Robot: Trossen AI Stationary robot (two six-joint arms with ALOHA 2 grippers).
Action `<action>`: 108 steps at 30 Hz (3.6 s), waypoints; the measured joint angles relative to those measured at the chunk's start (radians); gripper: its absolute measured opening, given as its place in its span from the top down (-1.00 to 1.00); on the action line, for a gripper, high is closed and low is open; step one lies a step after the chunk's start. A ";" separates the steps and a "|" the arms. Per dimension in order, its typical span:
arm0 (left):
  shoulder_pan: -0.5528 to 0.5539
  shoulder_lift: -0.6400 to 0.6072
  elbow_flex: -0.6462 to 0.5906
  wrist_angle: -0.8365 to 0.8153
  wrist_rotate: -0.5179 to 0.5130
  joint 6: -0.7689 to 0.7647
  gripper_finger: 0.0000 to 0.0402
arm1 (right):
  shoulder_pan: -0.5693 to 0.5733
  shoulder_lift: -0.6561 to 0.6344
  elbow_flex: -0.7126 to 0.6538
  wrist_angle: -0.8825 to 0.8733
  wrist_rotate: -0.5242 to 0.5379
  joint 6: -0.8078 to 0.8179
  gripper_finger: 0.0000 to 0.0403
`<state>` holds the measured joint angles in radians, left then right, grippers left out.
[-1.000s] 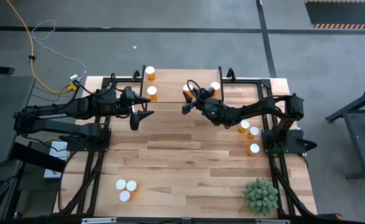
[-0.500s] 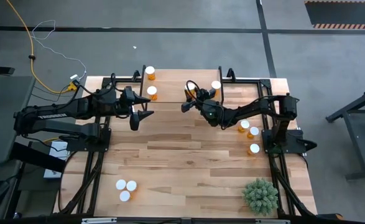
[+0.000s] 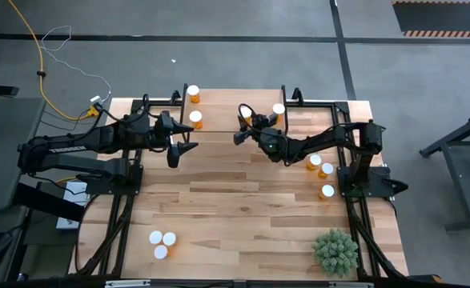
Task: Pick and place medicine bottles onto shelf by color
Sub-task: Adjust the orange pill bottle on the shelf, then put the orange pill bottle on the shelf
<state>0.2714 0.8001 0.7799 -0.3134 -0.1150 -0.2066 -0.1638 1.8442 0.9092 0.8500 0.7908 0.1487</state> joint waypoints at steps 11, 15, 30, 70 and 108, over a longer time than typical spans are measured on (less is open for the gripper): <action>0.000 0.000 0.000 0.000 0.000 0.000 -0.43 | -0.002 0.003 -0.001 -0.007 -0.017 0.008 -0.19; 0.000 0.000 0.000 0.000 0.000 0.000 -0.43 | -0.002 0.003 -0.001 -0.005 -0.017 0.008 -0.39; 0.000 0.000 0.000 -0.004 0.000 -0.026 -0.43 | 0.082 -0.094 -0.001 -0.201 0.005 -0.085 -0.66; 0.000 0.000 0.000 -0.004 -0.001 -0.018 -0.43 | 0.416 -0.434 -0.001 -2.141 -0.721 0.956 -0.66; 0.000 0.000 0.000 -0.004 0.000 -0.001 -0.43 | 0.466 -0.434 -0.172 -2.004 -0.889 1.038 -0.32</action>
<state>0.2714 0.8001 0.7799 -0.3172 -0.1151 -0.2081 0.3019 1.4105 0.7368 -1.1540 -0.0986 1.1864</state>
